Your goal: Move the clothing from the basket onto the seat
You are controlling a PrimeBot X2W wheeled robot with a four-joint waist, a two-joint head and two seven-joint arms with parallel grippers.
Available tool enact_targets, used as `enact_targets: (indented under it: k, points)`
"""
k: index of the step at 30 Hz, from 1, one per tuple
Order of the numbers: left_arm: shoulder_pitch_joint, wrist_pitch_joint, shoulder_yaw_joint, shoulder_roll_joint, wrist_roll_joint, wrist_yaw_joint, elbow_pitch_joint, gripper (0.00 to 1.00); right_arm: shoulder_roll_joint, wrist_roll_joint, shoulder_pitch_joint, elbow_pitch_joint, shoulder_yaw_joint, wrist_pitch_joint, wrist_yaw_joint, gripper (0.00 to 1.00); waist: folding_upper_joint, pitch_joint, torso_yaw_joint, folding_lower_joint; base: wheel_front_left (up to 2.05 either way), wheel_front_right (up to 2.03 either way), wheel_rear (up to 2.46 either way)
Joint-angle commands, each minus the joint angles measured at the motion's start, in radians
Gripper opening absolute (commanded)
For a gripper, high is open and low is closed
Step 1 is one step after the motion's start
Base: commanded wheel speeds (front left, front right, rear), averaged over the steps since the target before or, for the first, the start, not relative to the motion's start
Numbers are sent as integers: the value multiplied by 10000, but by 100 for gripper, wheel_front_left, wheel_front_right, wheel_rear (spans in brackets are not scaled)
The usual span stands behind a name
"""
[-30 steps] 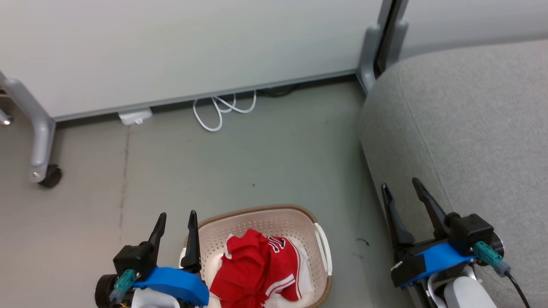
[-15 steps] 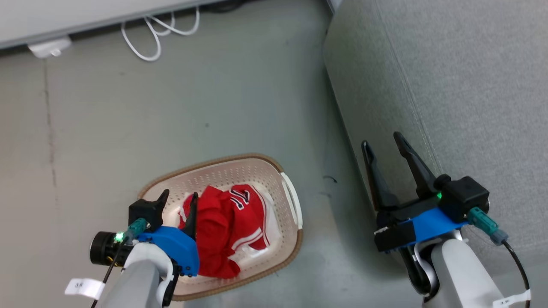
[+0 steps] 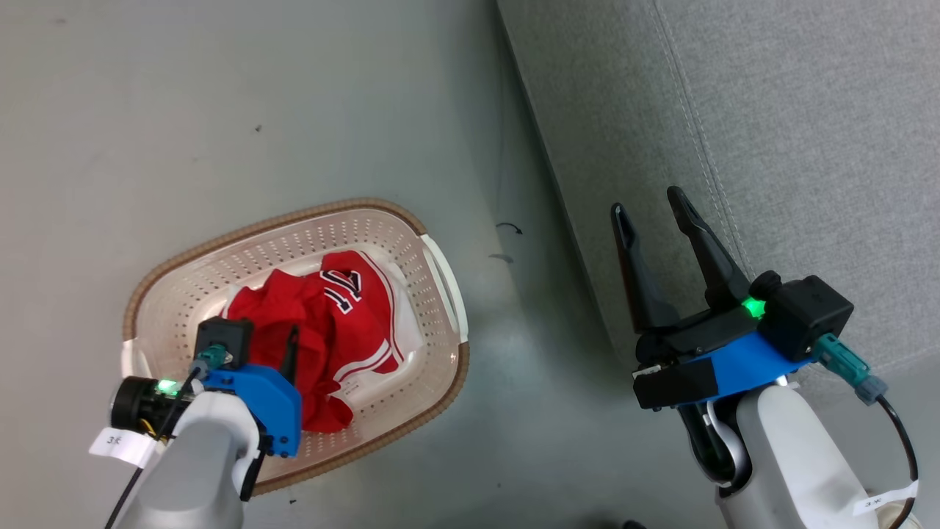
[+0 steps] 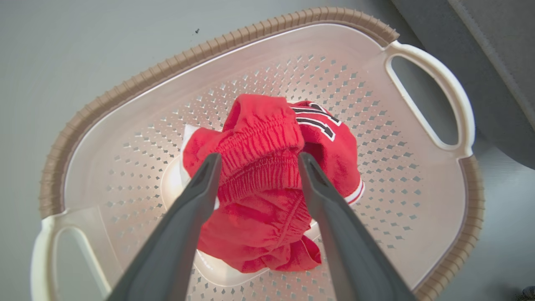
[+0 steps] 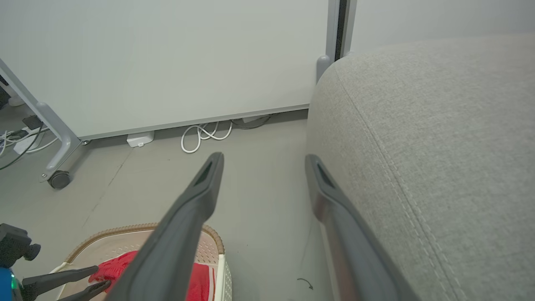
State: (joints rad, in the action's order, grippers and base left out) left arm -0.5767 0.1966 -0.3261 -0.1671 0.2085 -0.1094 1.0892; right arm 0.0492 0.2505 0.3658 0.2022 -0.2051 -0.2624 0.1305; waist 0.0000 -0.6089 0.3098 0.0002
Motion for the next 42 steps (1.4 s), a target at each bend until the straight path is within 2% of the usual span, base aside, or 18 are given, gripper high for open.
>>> enact_targets:
  k: [1,6,18,25,34,42]
  points:
    - [-294,61,-7,-110,-84,102,102,100,23,105,196,-94,-23,-36,5,100,0,-268,194,-2,0,0,0]
    - [-694,205,10,-272,-115,506,440,100,23,246,246,-211,-71,-37,5,100,0,-569,296,-2,0,0,0]
    - [-1501,354,-328,-355,-351,1097,1049,100,23,520,328,-252,-275,-37,5,100,0,-1000,320,-2,0,0,0]
    - [-1819,421,-515,-452,-397,1127,1248,100,23,642,358,-283,-369,-37,5,100,0,-1114,376,-2,0,0,0]
    - [-2310,242,-636,-524,-269,683,1475,100,23,754,370,-330,-503,-37,5,100,0,-1332,536,-2,0,0,0]
    - [-2375,-826,-537,-310,141,343,1767,100,23,846,417,-364,-508,-38,5,100,0,-1542,515,-2,0,0,0]
